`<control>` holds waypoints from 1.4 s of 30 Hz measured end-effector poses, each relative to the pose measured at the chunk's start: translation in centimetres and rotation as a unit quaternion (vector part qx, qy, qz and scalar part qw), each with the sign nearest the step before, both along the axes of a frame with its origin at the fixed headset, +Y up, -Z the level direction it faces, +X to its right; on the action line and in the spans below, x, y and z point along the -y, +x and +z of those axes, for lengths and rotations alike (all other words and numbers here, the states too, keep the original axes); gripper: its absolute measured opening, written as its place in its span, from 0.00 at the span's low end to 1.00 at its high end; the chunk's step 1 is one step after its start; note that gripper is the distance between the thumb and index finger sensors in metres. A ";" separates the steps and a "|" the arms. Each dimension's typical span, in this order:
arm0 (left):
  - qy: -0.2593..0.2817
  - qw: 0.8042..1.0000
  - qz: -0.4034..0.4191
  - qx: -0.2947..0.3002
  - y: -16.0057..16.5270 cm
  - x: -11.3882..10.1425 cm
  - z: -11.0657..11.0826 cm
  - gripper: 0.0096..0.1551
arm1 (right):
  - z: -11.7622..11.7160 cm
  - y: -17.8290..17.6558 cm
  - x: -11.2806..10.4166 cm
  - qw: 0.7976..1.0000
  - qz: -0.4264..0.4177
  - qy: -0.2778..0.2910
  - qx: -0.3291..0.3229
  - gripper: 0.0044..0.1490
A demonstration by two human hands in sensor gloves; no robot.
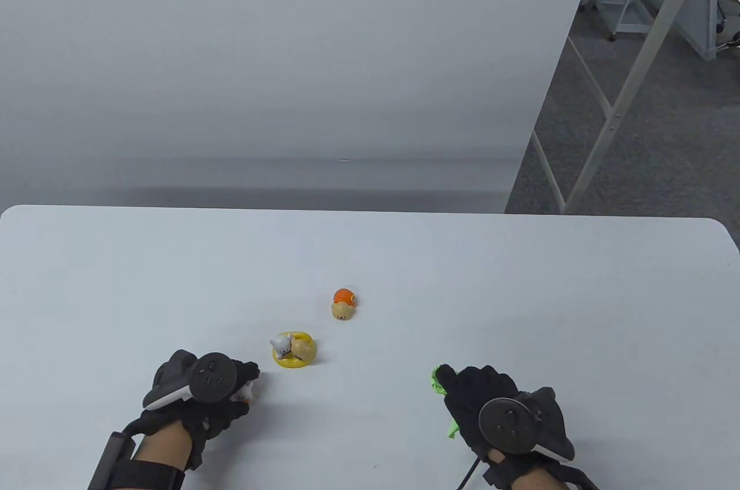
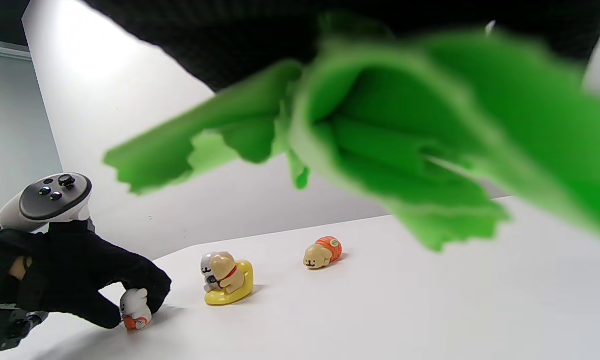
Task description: Dust the small ornaments
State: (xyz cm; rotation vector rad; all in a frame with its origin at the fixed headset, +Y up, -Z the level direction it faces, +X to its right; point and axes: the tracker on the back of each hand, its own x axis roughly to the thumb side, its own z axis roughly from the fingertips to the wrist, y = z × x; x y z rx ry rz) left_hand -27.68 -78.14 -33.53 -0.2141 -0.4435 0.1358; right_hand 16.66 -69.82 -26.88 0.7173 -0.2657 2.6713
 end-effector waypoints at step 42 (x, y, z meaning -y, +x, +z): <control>-0.043 0.790 0.612 0.023 11.3 -2.4 3.0 0.36 | -0.7 -9.6 1.3 0.964 -0.236 0.025 -0.122 0.23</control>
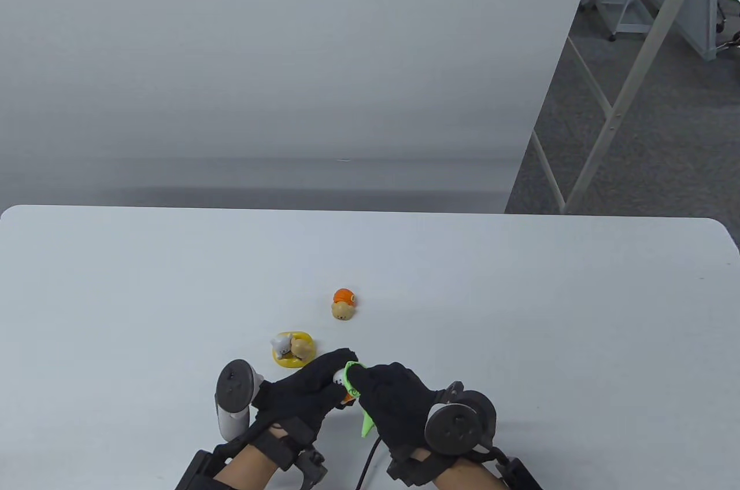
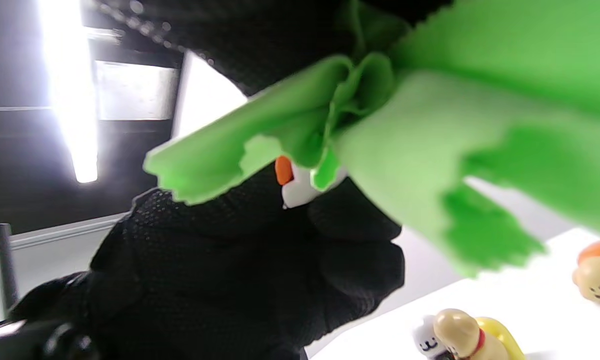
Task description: Dust the small ornaments
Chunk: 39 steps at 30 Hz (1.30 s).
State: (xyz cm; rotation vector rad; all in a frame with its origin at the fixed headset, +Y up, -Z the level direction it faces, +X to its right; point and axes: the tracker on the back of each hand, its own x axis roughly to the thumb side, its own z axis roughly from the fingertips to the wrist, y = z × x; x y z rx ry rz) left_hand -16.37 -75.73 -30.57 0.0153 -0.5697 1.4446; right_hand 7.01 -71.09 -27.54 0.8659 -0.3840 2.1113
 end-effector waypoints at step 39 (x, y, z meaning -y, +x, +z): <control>-0.038 0.999 0.014 -0.001 -1.4 -2.5 -0.6 0.36 | -1.5 1.2 1.7 0.991 -0.035 -0.130 -0.022 0.24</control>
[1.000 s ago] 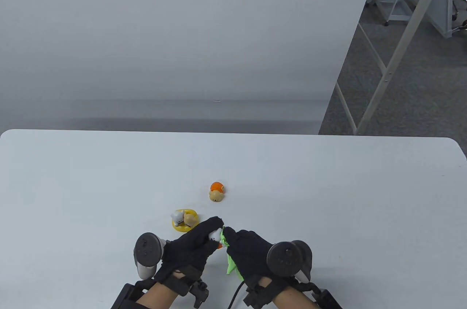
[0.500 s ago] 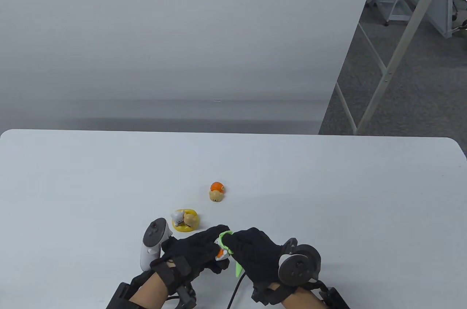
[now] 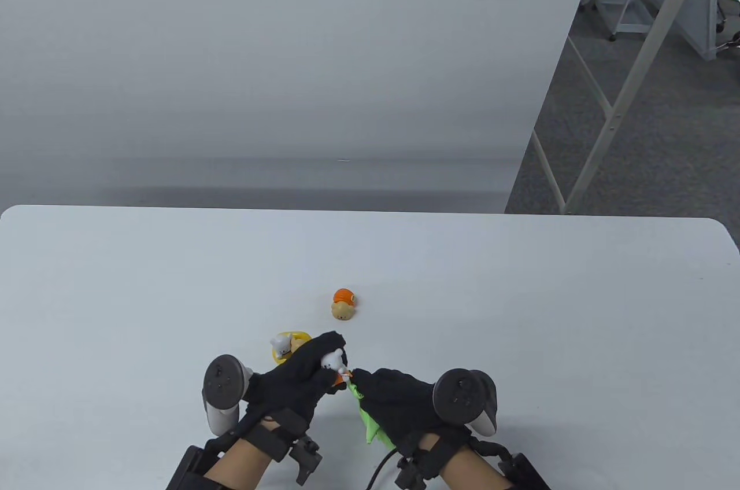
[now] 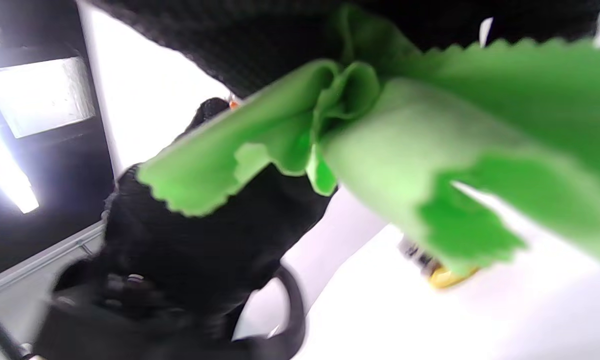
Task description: Dust the small ornaments
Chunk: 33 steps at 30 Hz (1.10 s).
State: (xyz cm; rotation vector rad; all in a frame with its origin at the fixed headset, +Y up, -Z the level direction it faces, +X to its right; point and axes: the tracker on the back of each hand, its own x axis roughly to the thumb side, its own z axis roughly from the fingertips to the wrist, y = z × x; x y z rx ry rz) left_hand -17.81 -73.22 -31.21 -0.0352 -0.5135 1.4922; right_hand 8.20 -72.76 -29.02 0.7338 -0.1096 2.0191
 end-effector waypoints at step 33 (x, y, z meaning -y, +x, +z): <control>-0.040 0.996 -0.075 -0.003 1.6 1.9 0.7 0.38 | 3.1 -3.5 -2.1 0.957 0.151 0.248 0.010 0.25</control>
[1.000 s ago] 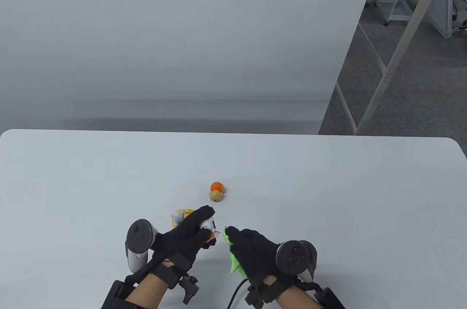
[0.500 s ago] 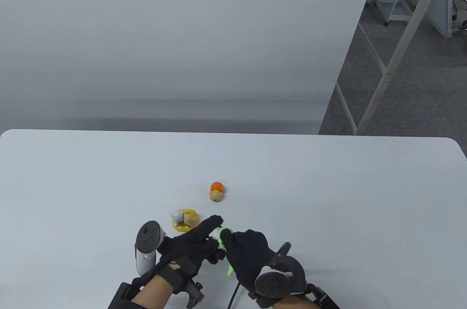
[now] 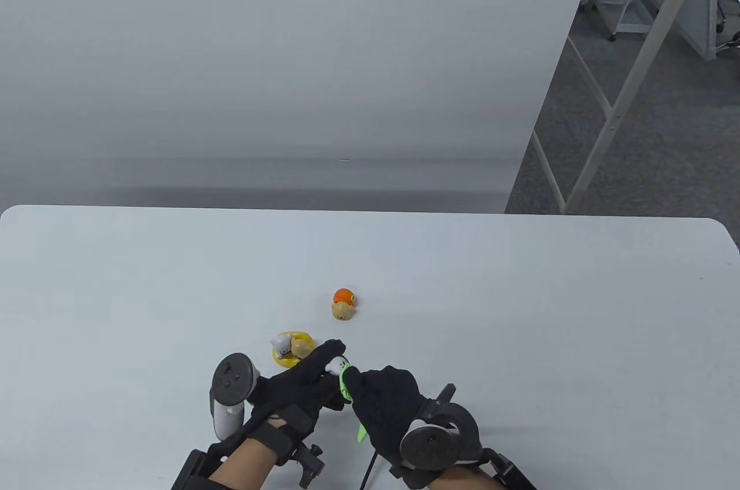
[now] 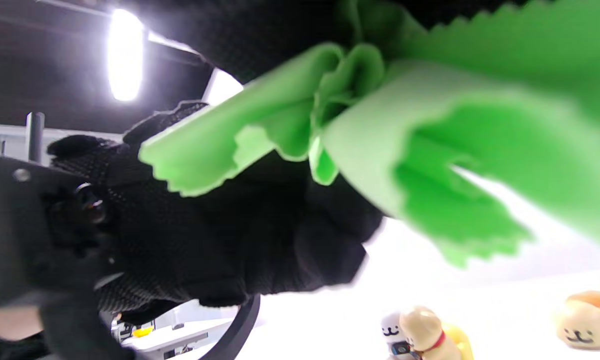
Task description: Dust the small ornaments
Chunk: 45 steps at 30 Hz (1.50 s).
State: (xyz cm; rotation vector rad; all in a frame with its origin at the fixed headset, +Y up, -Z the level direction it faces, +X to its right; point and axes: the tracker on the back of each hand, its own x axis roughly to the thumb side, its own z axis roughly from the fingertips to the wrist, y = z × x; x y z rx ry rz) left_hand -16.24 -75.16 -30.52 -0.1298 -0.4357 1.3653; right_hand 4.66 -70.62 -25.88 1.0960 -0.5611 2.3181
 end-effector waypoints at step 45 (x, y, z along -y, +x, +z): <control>0.039 0.999 -0.012 -0.012 -1.1 -0.7 -0.4 0.37 | -2.9 2.2 1.5 0.972 -0.114 -0.200 0.051 0.27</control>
